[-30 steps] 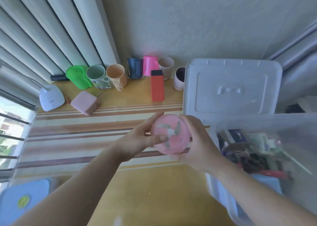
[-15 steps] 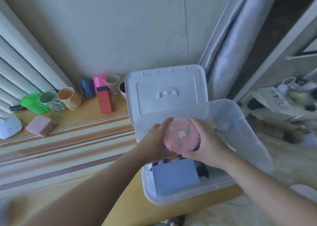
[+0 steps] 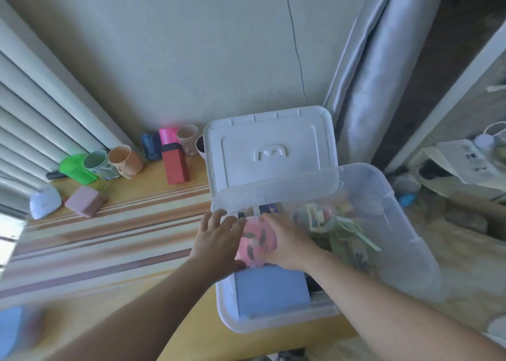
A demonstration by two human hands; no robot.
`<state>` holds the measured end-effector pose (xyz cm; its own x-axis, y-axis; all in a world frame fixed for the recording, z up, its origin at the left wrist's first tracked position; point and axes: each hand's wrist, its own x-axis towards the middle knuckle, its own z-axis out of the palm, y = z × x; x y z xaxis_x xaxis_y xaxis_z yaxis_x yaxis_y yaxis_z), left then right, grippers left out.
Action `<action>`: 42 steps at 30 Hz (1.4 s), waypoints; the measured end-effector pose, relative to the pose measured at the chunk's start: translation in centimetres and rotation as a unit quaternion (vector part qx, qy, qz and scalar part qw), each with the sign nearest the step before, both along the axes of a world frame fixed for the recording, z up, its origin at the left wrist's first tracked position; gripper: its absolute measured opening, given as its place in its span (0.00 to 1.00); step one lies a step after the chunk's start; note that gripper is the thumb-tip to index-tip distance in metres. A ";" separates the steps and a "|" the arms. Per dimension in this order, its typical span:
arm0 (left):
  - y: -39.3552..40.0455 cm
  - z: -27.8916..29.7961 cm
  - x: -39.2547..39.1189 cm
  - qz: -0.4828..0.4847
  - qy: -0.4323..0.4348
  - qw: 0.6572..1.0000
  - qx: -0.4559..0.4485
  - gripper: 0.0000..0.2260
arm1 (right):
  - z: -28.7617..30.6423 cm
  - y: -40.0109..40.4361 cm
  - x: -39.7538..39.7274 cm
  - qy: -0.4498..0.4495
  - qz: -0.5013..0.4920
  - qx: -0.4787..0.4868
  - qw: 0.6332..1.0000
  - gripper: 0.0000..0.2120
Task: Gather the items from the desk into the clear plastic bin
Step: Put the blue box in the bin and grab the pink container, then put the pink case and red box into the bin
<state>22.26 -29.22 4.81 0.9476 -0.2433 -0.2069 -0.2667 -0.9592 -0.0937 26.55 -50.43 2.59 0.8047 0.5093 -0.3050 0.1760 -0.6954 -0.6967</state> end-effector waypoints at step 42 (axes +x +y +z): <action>33.9 -15.2 14.1 0.174 0.112 0.937 -0.280 0.40 | -11.3 39.5 19.6 -0.030 -0.216 -0.034 0.975 0.29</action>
<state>36.40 4.69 -10.37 0.9375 -0.0568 -0.3432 0.1195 -0.8739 0.4712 46.13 -10.89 -8.71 0.9570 0.0997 -0.2724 -0.1044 -0.7578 -0.6441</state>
